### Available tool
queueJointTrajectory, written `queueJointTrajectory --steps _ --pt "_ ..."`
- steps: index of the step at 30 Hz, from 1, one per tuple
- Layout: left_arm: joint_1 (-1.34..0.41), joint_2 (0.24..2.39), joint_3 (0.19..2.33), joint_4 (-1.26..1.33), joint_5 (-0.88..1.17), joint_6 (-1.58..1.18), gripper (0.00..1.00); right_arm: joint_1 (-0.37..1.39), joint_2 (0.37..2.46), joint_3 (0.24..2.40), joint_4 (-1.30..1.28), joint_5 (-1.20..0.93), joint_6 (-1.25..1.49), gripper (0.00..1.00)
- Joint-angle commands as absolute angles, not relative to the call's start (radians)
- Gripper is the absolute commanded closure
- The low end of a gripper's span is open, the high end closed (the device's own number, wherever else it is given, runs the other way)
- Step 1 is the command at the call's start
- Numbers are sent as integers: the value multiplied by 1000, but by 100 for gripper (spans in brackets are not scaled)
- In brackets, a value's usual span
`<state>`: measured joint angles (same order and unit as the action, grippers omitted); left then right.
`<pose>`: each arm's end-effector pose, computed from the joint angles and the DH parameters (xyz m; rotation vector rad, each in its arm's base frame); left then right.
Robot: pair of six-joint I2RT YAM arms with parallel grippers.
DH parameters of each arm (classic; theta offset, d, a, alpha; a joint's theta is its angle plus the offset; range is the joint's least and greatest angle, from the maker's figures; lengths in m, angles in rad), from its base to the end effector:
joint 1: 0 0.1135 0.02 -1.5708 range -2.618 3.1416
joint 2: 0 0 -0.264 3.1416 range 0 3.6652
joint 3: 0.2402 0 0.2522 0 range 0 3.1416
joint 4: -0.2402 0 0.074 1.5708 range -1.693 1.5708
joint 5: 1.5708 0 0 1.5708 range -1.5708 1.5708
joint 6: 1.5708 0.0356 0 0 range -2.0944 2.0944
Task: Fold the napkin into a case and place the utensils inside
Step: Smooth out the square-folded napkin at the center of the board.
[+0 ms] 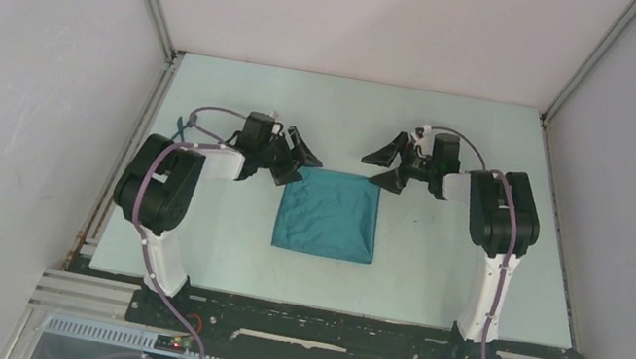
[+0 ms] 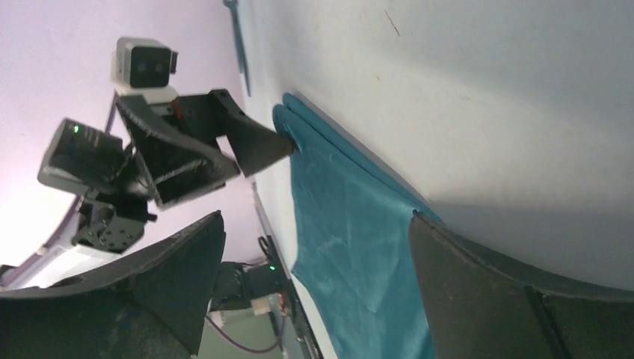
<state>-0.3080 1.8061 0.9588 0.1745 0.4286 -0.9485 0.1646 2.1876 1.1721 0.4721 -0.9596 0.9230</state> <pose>0.3499 -0.1268 0.1601 -0.5212 2.3779 -1.1119 0.4230 0.0998 0.1035 0.2145 2.2840 1.6227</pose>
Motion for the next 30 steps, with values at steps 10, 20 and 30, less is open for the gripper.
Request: queueJointTrajectory --steps 10,20,30 --pt "-245 1890 1020 147 416 -939 21 286 1749 935 36 -932 629 0" --pt "-256 1584 1061 -148 389 -839 20 444 1499 745 -185 -641 480 5" --pt "-67 1109 1009 -631 252 -523 20 976 1683 1207 -467 47 307 46"
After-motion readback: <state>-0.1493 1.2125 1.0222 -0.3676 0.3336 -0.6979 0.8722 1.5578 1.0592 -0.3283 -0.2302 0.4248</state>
